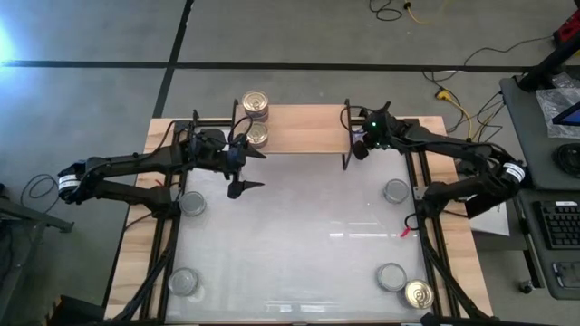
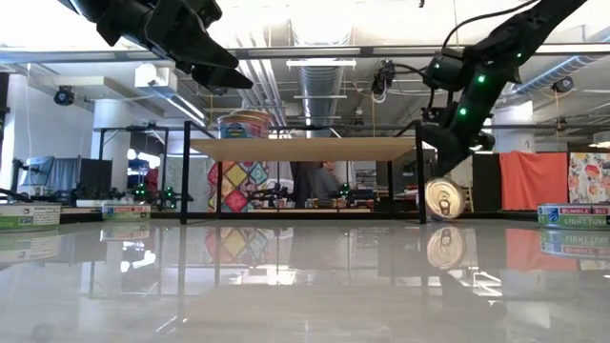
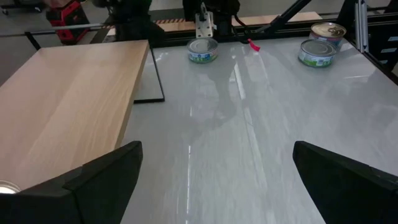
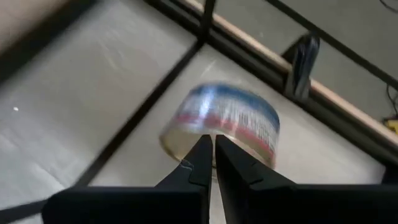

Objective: Stack canned seafood by type on shelf
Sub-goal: Stack the blue-pink tuna can on top of the other blue-pink tuna on the shelf

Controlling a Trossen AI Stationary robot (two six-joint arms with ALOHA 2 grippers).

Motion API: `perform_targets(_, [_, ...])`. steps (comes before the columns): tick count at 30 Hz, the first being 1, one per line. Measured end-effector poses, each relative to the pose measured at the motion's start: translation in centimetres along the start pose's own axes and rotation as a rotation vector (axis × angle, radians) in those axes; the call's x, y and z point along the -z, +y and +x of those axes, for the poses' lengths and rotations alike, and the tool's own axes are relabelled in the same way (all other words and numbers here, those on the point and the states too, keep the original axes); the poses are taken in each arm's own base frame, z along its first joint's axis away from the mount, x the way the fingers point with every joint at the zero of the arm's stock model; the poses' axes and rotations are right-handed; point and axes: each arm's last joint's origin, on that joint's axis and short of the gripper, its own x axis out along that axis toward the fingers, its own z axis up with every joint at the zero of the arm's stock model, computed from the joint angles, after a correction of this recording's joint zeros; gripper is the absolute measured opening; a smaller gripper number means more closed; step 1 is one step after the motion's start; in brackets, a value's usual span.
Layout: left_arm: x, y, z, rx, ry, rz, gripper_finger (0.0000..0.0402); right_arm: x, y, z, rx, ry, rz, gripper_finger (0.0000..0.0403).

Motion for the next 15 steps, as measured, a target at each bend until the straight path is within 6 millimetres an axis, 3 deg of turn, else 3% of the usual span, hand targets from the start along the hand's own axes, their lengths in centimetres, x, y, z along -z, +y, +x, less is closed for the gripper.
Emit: perform_targets(15, [0.0,0.0,0.0,0.000,0.000,-0.022,0.0400,-0.5,-0.7,-1.1,0.033,-0.016,-0.279,0.0027])
